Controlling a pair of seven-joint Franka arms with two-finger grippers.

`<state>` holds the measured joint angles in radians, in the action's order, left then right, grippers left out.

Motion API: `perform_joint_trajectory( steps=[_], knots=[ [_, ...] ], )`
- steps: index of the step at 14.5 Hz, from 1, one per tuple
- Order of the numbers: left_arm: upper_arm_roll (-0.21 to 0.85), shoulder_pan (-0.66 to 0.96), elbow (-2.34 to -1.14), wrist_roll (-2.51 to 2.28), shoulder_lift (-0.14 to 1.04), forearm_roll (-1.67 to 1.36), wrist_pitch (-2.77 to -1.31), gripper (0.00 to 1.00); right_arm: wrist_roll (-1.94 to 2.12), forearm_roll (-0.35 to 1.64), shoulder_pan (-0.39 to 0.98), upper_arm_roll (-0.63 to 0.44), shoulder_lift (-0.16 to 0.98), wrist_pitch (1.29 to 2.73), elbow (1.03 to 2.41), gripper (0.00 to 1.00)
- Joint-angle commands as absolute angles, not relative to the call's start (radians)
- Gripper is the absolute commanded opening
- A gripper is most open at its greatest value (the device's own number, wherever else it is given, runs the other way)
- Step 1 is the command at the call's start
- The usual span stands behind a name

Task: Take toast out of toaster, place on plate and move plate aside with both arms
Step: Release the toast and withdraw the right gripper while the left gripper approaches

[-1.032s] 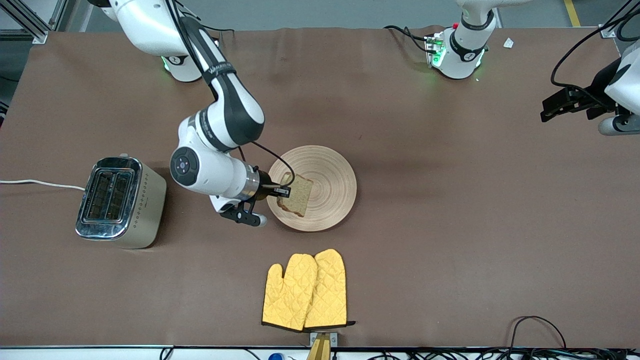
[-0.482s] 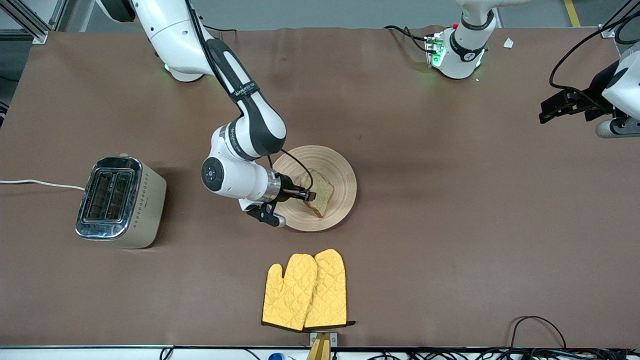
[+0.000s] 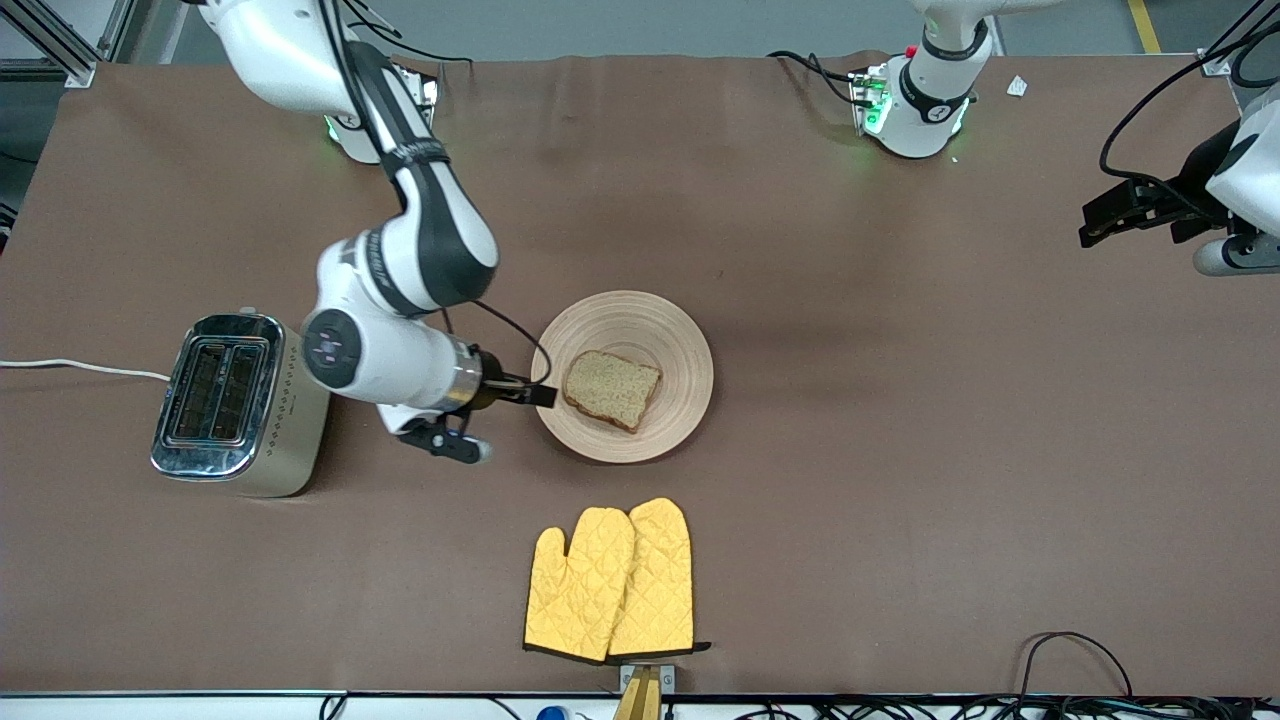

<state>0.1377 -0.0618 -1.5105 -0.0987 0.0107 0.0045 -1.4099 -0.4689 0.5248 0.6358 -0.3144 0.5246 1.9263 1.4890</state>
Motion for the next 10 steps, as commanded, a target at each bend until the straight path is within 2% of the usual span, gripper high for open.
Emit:
perform_joint_trajectory(
  steps=[1, 6, 9, 10],
  knots=[
    [0.140, -0.058, -1.477, -0.094, 0.029, -0.008, -1.399, 1.00, -0.462, 0.409, 0.637, -0.376, 0.442, 1.882, 1.514, 1.00],
    [0.140, -0.063, -1.477, -0.092, 0.049, -0.113, -1.399, 1.00, -0.332, 0.327, 0.585, -0.489, 0.354, 1.760, 1.519, 1.00],
    [0.140, -0.063, -1.476, -0.092, 0.125, -0.214, -1.411, 1.00, -0.278, 0.292, 0.581, -0.570, 0.325, 1.741, 1.526, 1.00],
    [0.140, -0.061, -1.477, -0.091, 0.155, -0.241, -1.458, 1.00, -0.237, 0.270, 0.578, -0.580, 0.316, 1.732, 1.528, 1.00]
  ],
)
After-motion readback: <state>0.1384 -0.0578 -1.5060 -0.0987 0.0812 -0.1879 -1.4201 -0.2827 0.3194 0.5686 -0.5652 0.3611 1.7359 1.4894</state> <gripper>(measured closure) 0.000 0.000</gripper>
